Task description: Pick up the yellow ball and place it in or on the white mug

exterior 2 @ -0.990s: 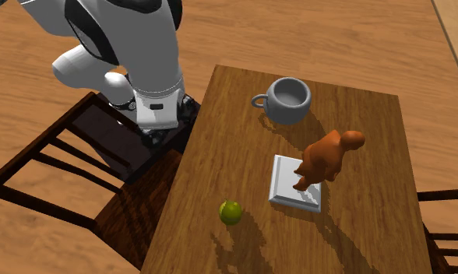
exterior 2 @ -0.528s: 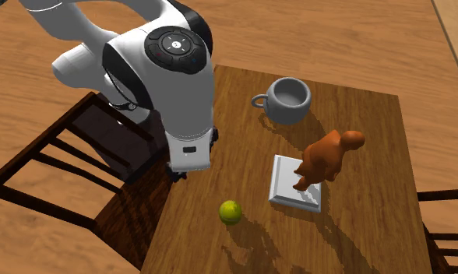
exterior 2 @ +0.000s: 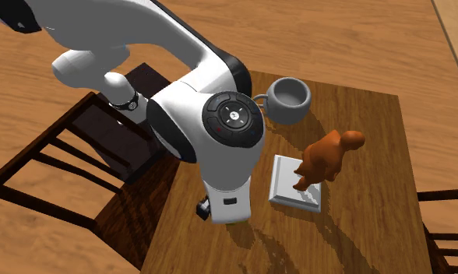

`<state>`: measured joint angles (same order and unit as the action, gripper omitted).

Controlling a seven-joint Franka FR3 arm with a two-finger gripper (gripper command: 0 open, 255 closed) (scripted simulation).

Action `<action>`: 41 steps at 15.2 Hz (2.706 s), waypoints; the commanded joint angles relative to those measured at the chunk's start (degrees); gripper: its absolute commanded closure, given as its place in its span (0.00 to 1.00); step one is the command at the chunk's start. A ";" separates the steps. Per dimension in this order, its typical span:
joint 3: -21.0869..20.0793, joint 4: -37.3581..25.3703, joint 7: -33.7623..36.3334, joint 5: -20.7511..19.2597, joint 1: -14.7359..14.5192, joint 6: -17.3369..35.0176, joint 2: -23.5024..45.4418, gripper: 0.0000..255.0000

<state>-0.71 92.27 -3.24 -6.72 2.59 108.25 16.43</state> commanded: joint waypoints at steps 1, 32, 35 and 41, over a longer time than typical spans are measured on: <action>0.13 -6.13 -0.53 0.09 0.20 -0.90 5.08 0.00; 0.31 -8.63 -0.96 0.12 0.58 0.63 9.02 1.00; 0.29 -10.42 -1.17 0.19 0.55 -1.49 8.68 1.00; 0.27 -14.54 -1.61 0.32 0.50 -5.92 8.36 1.00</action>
<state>-0.41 78.92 -4.83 -6.42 3.16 103.41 24.65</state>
